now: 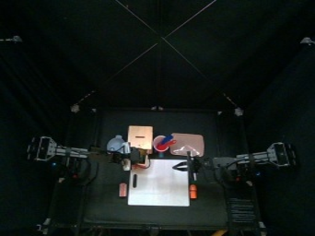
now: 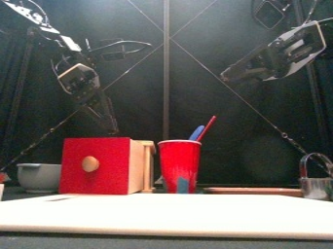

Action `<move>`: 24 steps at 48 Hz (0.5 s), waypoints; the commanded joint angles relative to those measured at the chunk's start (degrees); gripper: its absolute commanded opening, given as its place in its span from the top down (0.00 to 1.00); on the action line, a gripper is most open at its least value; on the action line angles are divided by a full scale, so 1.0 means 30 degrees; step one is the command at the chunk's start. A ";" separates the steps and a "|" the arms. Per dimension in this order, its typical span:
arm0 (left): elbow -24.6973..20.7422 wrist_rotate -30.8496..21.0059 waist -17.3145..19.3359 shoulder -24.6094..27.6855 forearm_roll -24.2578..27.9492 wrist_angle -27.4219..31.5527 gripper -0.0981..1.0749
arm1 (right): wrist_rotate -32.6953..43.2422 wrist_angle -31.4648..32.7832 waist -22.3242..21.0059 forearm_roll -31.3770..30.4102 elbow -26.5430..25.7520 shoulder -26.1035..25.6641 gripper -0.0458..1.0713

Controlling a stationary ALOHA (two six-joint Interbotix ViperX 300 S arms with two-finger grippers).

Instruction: Put sushi roll into drawer

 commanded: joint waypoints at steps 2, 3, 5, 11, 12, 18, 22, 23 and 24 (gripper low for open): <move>-0.0381 -0.0029 0.0000 -0.0059 0.0410 0.0000 0.17 | 0.0029 -0.0176 0.0000 0.0029 -0.0176 -0.0146 0.91; -0.0439 -0.0029 0.0000 -0.0088 0.0498 0.0029 0.17 | 0.0029 -0.0176 -0.0029 0.0029 -0.0176 -0.0146 0.91; -0.0498 -0.0059 0.0000 -0.0117 0.0586 0.0088 0.17 | 0.0029 -0.0176 0.0000 0.0029 -0.0176 -0.0146 0.91; -0.0645 -0.0088 -0.0029 -0.0615 0.0615 0.0381 0.17 | 0.0029 -0.0176 0.0000 0.0029 -0.0146 -0.0117 0.91; -0.0615 -0.0088 -0.0088 -0.0732 0.0615 0.0381 0.17 | 0.0029 -0.0176 0.0000 0.0029 -0.0176 -0.0117 0.91; -0.0264 -0.0176 -0.0762 -0.1699 0.0293 0.0469 0.17 | 0.0029 -0.0146 0.0000 0.0029 -0.0117 -0.0264 0.91; -0.0088 -0.0293 -0.1318 -0.2402 -0.0410 0.0469 0.17 | 0.0029 -0.0146 0.0000 0.0059 -0.0059 -0.0293 0.91; -0.0059 -0.0352 -0.1406 -0.2578 -0.0645 0.0498 0.17 | 0.0029 -0.0176 0.0029 0.0059 -0.0029 -0.0293 0.91; 0.0000 -0.0410 -0.1523 -0.2812 -0.1055 0.0498 0.17 | 0.0029 -0.0176 0.0029 0.0059 -0.0029 -0.0293 0.91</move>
